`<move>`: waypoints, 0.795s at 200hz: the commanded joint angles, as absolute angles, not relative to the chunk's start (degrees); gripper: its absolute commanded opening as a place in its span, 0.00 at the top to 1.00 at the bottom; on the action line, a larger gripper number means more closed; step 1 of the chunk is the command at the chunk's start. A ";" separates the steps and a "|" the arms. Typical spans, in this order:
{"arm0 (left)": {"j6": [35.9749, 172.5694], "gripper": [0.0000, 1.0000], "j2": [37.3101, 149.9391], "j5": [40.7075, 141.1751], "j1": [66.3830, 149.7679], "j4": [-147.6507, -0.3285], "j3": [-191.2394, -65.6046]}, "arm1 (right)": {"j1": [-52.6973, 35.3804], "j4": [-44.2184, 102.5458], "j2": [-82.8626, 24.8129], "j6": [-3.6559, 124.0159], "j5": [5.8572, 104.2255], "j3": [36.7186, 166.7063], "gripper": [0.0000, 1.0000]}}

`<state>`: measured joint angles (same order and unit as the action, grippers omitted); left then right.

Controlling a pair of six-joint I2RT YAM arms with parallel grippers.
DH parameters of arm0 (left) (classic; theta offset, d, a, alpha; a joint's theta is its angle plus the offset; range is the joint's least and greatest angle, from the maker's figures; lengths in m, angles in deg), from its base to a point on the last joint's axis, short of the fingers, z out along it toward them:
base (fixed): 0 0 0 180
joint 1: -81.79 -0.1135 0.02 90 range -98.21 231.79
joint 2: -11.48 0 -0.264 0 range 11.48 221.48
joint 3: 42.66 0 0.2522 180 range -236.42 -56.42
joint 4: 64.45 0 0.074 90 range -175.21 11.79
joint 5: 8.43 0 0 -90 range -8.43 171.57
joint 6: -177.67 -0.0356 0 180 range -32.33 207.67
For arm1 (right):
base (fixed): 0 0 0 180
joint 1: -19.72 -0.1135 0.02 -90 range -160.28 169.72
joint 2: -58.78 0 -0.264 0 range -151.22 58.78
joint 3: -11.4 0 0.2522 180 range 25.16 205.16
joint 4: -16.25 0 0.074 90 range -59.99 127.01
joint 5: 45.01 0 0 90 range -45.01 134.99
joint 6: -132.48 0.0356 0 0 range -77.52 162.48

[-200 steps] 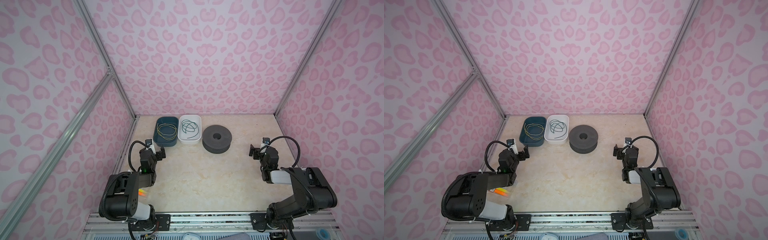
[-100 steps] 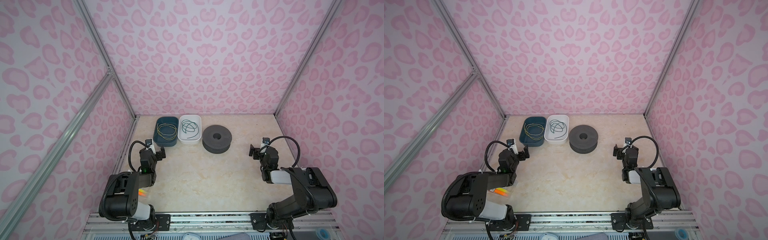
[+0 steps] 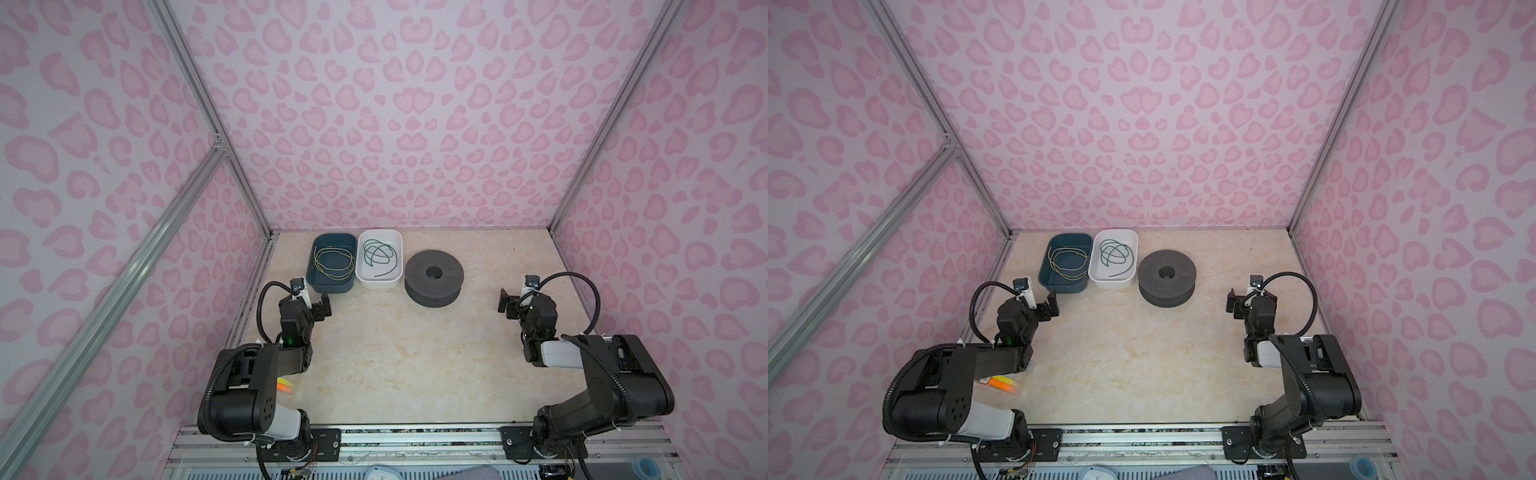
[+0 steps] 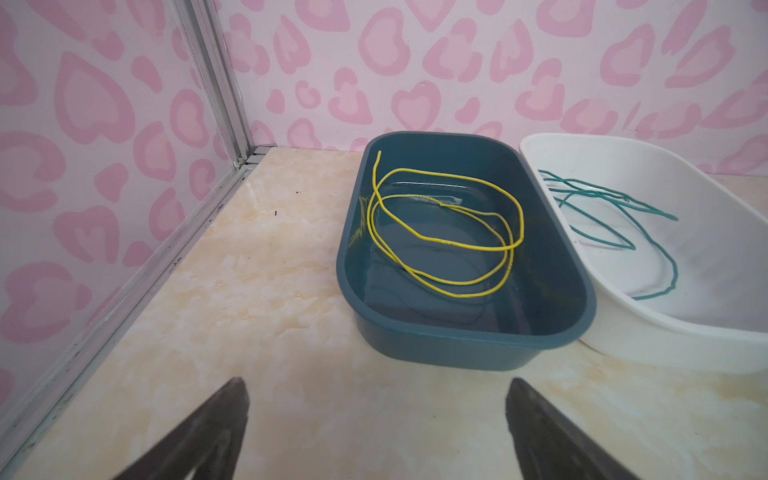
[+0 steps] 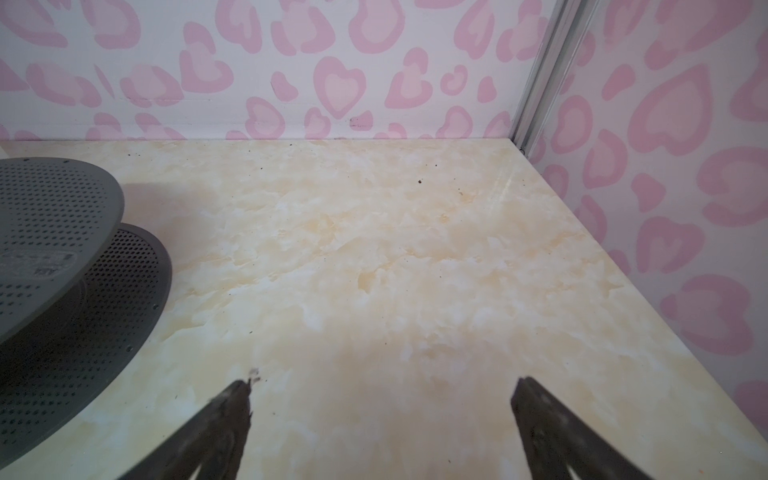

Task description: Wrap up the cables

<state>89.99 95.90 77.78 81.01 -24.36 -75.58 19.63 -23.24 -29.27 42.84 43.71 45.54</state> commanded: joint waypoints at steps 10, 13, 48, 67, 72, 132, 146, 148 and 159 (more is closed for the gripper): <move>89.94 0.02 95.93 78.30 80.92 -23.21 -75.84 | 19.55 -23.25 -29.29 42.52 43.68 45.73 0.00; 89.95 0.02 95.95 78.28 80.99 -23.26 -75.83 | 19.55 -23.26 -29.30 42.56 43.67 45.74 0.00; 90.04 0.02 95.95 78.32 80.94 -23.33 -75.91 | 19.64 -23.33 -29.29 43.36 43.04 45.75 0.00; 90.04 0.02 95.93 78.32 80.99 -23.20 -75.79 | 19.65 -23.16 -29.29 43.36 42.97 45.73 0.00; 90.04 0.02 95.94 78.31 80.99 -23.11 -75.72 | 19.64 -23.16 -29.22 43.36 42.97 45.73 0.00; 89.95 0.02 95.68 78.22 80.97 -22.82 -75.48 | 19.55 -23.54 -29.12 42.58 43.66 45.47 0.00; 90.23 0.02 94.36 77.27 81.06 -25.83 -76.65 | 19.38 -24.57 -28.70 42.19 43.92 45.53 0.00; 90.22 0.02 93.92 77.33 81.05 -26.79 -76.86 | 19.31 -24.46 -28.51 42.03 43.93 45.63 0.00; 89.96 0.02 91.22 78.05 81.08 -32.45 -79.05 | 18.64 -20.12 -26.47 41.29 43.76 47.04 0.00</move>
